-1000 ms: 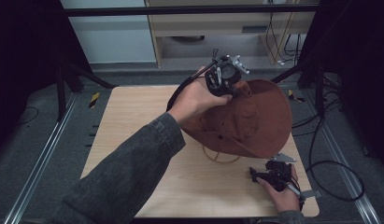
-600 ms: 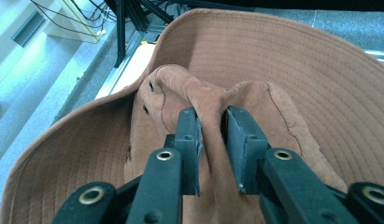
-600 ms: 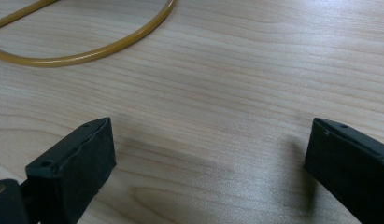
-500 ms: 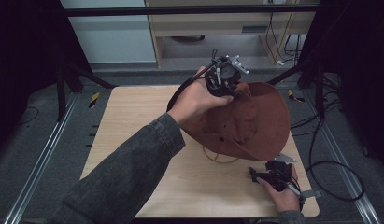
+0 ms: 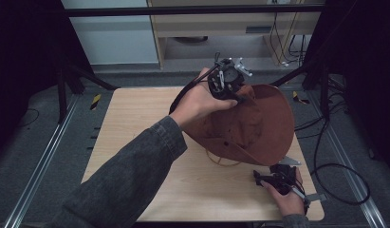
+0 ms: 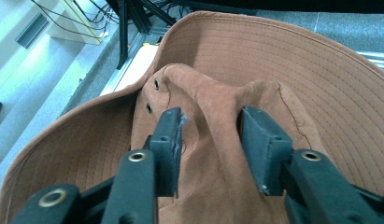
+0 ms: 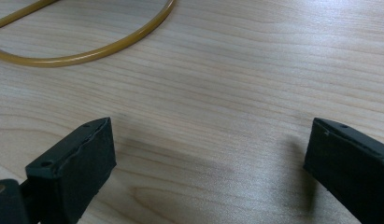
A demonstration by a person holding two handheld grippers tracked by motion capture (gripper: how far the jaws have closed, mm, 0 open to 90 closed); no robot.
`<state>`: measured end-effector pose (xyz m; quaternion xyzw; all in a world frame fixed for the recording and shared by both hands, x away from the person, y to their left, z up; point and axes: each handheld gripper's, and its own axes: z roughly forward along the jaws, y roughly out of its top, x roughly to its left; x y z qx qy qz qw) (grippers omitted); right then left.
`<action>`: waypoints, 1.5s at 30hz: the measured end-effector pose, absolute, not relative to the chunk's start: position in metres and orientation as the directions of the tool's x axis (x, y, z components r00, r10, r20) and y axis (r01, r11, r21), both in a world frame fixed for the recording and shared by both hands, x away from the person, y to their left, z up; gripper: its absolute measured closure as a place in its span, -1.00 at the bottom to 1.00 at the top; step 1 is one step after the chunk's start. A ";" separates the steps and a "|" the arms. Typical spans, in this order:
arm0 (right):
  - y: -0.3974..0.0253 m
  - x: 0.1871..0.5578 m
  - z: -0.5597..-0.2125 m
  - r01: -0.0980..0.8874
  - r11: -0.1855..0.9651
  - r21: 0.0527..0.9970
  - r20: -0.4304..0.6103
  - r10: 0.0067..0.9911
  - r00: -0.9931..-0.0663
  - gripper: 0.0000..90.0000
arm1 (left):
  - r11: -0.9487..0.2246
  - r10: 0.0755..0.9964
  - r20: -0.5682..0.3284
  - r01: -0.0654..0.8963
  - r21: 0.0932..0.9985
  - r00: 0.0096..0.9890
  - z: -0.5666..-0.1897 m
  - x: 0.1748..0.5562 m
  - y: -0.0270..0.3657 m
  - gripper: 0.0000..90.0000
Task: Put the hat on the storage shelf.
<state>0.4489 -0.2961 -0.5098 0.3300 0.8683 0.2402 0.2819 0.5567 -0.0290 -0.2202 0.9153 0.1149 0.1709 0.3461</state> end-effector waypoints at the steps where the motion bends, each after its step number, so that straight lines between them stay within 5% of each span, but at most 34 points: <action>1: -0.296 0.449 -0.510 0.437 0.667 0.603 -0.332 0.708 -0.623 -0.96 | -0.734 0.329 0.233 0.092 0.673 0.915 -0.220 0.557 -0.029 0.24; 10: -0.296 0.449 -0.510 0.438 0.667 0.603 -0.331 0.708 -0.624 -0.96 | -0.737 0.316 0.230 0.086 0.670 0.921 -0.225 0.555 -0.032 -0.01; 35: -0.295 0.448 -0.511 0.445 0.659 0.606 -0.325 0.716 -0.618 -0.96 | -0.741 0.289 0.224 0.069 0.668 0.931 -0.230 0.549 -0.034 -0.20; 45: -0.295 0.448 -0.511 0.445 0.659 0.606 -0.325 0.716 -0.618 -0.96 | -0.719 0.313 0.210 0.086 0.690 0.926 -0.227 0.542 -0.030 -0.60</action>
